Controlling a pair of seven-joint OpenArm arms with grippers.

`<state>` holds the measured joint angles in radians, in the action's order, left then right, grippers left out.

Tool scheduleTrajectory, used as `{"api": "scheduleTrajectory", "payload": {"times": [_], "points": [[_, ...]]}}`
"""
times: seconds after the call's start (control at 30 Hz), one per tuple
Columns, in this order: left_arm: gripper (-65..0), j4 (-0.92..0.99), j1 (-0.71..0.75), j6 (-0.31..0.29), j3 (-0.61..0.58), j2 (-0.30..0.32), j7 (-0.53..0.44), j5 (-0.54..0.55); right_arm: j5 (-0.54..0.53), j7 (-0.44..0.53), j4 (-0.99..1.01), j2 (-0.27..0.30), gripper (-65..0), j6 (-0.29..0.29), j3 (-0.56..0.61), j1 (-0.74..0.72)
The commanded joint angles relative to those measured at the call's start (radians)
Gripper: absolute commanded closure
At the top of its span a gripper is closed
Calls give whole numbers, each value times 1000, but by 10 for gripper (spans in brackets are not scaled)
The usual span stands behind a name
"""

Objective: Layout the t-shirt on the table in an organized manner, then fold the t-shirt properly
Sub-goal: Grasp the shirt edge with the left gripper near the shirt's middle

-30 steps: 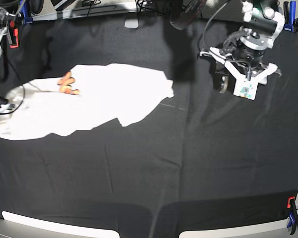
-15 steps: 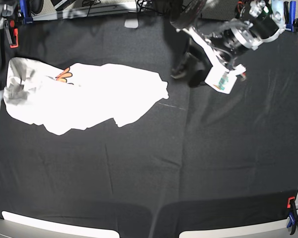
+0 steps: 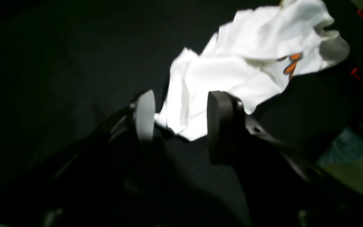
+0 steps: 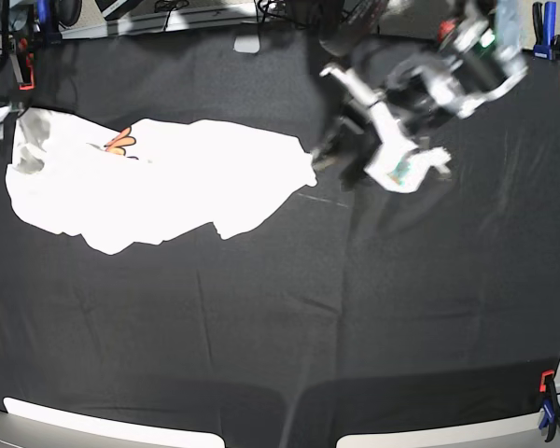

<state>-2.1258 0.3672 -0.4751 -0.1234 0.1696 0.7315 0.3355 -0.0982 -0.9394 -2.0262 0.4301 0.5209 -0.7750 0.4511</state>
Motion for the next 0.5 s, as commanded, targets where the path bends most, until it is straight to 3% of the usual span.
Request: {"api": "scheduleTrajectory", "payload": {"times": [0.0, 0.1, 0.2, 0.27, 0.33, 0.47], "points": [[-252, 24, -24, -3, -32, 0, -21, 1, 9, 20, -16, 15, -306, -5, -10, -2], [-252, 147, -90, 27, -140, -3, -27, -89, 8, 20, -16, 10, -305, -5, -10, -2], [-252, 208, -127, 193, -239, -3, -113, -265, 8, 20, -16, 11, -306, -5, -10, -2], [-252, 213, -129, 255, -291, -2, -151, -393, 8, 20, -16, 11, -305, -5, -10, -2], [-252, 214, -129, 259, -335, -2, -154, -449, 8, 23, -16, 11, -306, -5, -10, -2], [-252, 244, -129, 259, -380, -3, -167, -451, 8, 32, -16, 11, -305, -5, -10, -2]]}}
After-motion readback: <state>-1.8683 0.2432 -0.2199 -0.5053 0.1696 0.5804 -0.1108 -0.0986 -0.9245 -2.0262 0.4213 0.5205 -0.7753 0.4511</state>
